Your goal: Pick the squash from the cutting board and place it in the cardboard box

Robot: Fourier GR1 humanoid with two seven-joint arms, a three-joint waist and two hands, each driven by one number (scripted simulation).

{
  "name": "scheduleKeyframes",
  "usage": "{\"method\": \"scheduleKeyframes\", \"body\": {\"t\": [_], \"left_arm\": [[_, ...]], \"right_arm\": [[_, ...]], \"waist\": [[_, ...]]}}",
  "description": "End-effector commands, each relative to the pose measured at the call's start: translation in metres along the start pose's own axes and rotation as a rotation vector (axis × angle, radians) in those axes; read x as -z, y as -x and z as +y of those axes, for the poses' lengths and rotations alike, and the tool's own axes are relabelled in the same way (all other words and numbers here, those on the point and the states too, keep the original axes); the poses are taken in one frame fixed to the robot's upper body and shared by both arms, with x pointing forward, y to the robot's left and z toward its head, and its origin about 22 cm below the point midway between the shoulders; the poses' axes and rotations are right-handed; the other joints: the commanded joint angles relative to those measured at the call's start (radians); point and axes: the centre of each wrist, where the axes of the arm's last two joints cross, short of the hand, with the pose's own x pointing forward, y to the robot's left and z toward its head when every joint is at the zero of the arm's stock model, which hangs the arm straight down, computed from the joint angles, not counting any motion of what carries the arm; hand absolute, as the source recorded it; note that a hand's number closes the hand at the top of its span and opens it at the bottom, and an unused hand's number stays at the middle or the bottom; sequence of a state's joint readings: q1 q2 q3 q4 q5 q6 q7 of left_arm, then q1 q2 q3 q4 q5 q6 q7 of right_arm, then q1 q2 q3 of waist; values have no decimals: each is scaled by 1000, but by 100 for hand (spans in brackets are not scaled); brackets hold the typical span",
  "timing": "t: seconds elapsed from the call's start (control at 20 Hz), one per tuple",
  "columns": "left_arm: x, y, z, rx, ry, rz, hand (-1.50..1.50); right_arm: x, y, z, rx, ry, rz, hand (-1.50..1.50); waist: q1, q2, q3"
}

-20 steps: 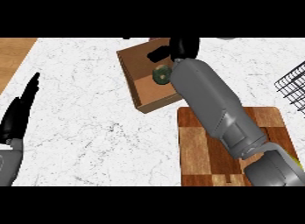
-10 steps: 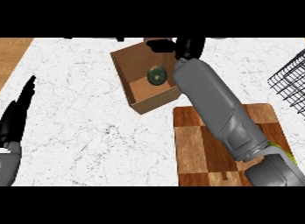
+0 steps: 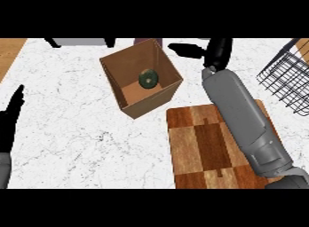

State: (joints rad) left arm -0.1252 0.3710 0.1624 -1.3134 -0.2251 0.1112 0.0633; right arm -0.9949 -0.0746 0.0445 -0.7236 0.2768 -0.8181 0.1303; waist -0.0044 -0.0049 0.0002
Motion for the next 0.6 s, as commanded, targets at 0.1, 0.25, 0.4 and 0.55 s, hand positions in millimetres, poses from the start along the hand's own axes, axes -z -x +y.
{"method": "scheduleKeyframes", "body": {"t": [0.1,0.25,0.4,0.55], "left_arm": [[-16,5,-3,-12,-16,29,0],[-7,23,2,-2,-31,28,0],[-11,1,18,18,-26,15,0],[-11,15,7,-9,-17,13,0]], "right_arm": [[-9,36,-60,-18,12,14,-150],[-18,48,-96,-48,-1,9,-150],[-28,48,-138,-51,-39,5,-150],[-59,71,-165,-110,-111,39,-150]], "waist": [[-33,-13,0],[-31,-5,-1],[-21,-6,0],[-28,-4,-1]]}}
